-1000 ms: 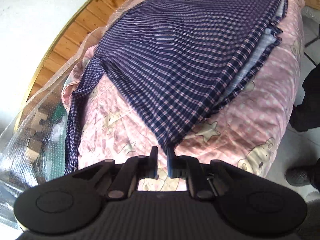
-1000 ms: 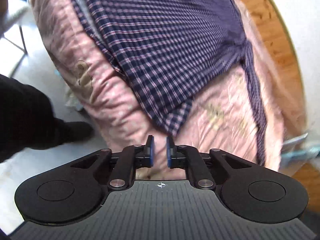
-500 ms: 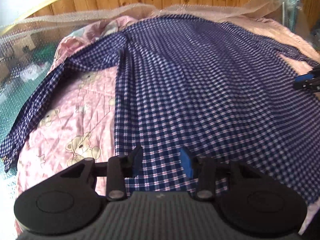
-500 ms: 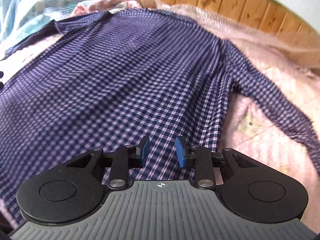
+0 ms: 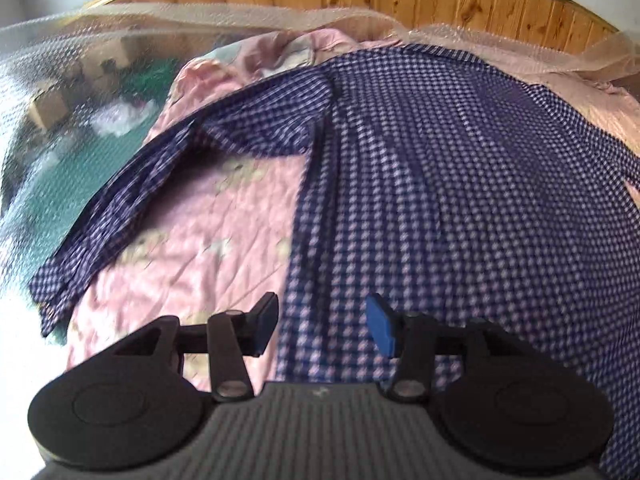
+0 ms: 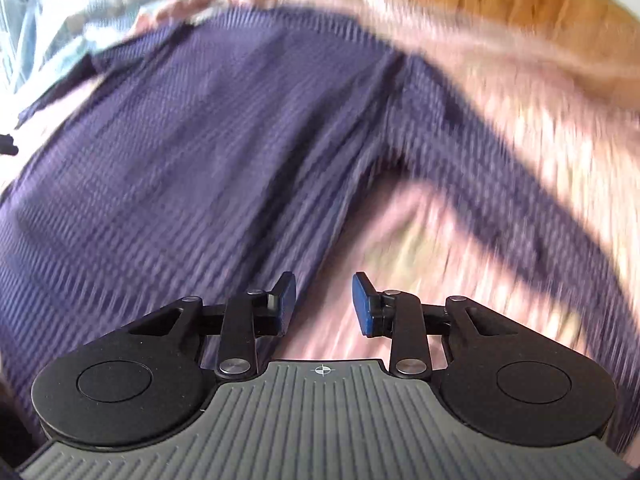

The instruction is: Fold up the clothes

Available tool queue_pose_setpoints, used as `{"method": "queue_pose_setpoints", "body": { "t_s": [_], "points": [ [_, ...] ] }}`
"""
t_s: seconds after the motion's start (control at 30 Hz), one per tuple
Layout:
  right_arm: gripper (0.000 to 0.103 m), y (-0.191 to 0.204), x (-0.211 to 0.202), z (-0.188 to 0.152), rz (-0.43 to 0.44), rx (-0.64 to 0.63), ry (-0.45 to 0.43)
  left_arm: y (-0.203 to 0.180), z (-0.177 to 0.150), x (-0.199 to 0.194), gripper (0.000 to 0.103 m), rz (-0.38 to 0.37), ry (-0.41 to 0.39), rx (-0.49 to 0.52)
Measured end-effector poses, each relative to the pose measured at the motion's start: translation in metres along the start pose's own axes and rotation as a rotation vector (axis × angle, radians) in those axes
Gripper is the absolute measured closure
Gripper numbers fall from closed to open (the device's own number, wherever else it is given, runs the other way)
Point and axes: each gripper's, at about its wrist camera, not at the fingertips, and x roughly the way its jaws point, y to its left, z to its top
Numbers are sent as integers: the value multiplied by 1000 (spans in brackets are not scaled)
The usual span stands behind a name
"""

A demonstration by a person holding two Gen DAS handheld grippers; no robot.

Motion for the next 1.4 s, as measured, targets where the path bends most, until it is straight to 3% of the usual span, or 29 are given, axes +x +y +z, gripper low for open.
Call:
{"method": "queue_pose_setpoints", "body": {
  "t_s": [0.13,0.23,0.3,0.33,0.4,0.5,0.6,0.73,0.87,1.0,1.07,1.1,1.23,1.27,1.4],
  "points": [
    [60,-23,72,95,-28,-15,-110,-27,32,4,54,-9,-15,7],
    [58,-45,134,138,-27,5,-96,-39,13,13,54,21,52,3],
    [64,-66,172,145,-33,28,-36,-39,-9,15,54,47,114,-33],
    [66,-81,185,142,-31,42,-8,-35,-22,12,49,60,135,-64],
    [68,-107,187,138,-27,94,-10,-25,-45,5,42,74,165,-139],
    [70,-120,177,133,-185,113,18,-14,-67,-4,36,88,175,-239],
    [75,-104,164,144,-231,87,-9,-16,-72,-4,35,105,170,-253],
    [76,-27,168,206,-45,-19,-146,-20,-73,-2,33,134,172,-281],
    [75,35,233,272,160,15,-130,-23,-76,-4,33,164,165,-306],
    [77,67,311,308,202,45,-28,-20,-74,-10,31,184,160,-335],
    [87,66,328,326,185,77,-29,-19,-74,-11,30,192,150,-353],
    [87,63,333,335,190,111,-16,-20,-75,-11,28,197,146,-361],
    [86,60,318,335,205,124,16,-18,-76,-11,24,201,140,-367],
    [77,59,300,325,210,133,-13,-17,-76,-11,24,196,140,-362],
    [66,42,201,237,208,145,-140,-14,-74,-10,23,175,143,-325]
  ]
}}
